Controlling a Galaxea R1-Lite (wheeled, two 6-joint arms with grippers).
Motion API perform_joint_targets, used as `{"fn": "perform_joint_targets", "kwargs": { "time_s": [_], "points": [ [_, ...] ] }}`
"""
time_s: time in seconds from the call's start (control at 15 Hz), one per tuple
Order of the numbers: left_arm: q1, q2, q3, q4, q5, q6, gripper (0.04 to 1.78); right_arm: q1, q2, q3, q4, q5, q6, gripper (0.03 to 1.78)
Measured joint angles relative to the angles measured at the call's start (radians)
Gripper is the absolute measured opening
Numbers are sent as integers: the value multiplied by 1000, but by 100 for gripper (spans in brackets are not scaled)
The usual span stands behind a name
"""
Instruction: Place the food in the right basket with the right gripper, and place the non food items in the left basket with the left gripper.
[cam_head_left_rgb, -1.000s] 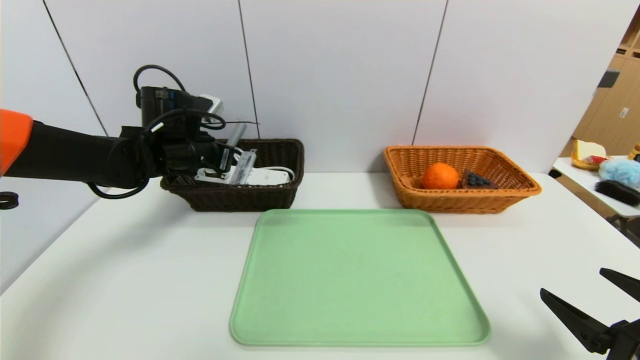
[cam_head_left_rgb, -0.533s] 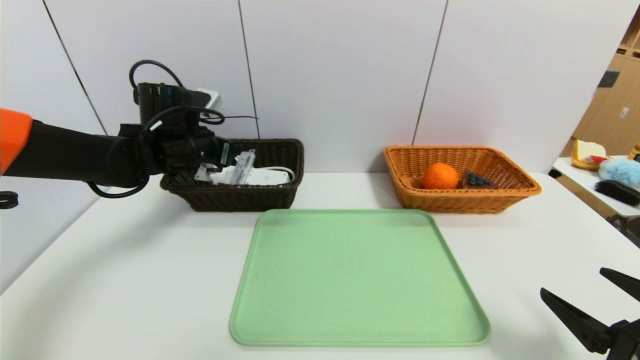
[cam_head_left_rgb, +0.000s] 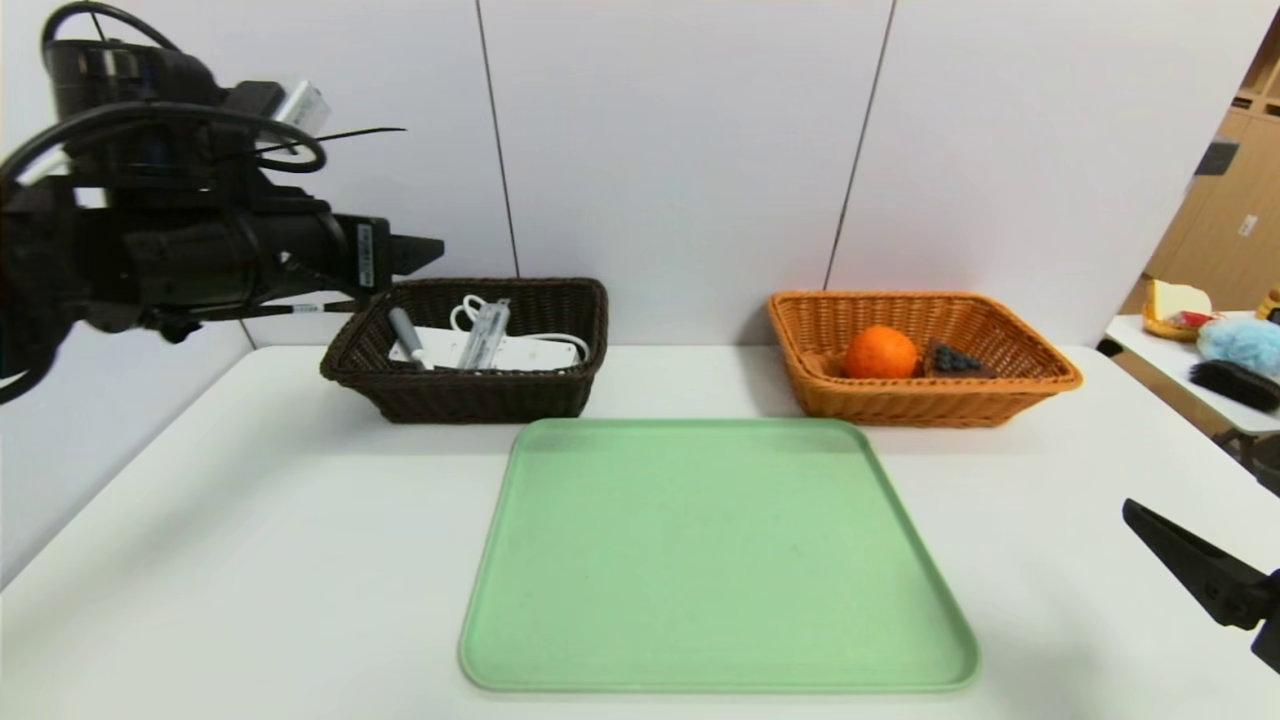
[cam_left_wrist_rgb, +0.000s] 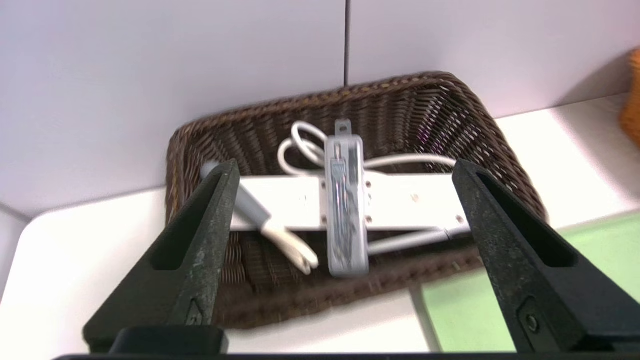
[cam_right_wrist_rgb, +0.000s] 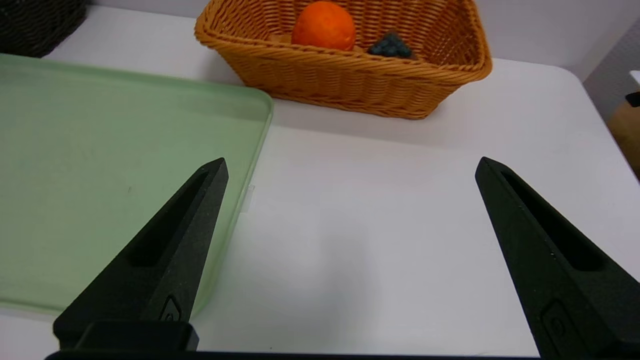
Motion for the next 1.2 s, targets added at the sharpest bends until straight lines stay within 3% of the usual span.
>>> {"fn": "perform_joint_targets", "kwargs": {
  "time_s": [0.33,0.53,0.73,1.0,1.2],
  "points": [
    [-13,-379,398,-102,156,-26,160,-65,-146,-85,195,-5,-12,171],
    [82,-593,599,-124,187,-24,164,-90,-306,-101,369,8,-33,171],
    [164,-763,781,-149,171,-29,166,-120,-462,-121,521,38,-44,171],
    [211,-963,957,-179,117,-28,167,-126,-654,-129,705,66,-46,171],
    [218,-1090,1012,-171,103,-24,167,-122,-771,-116,749,105,-47,171]
  ]
}}
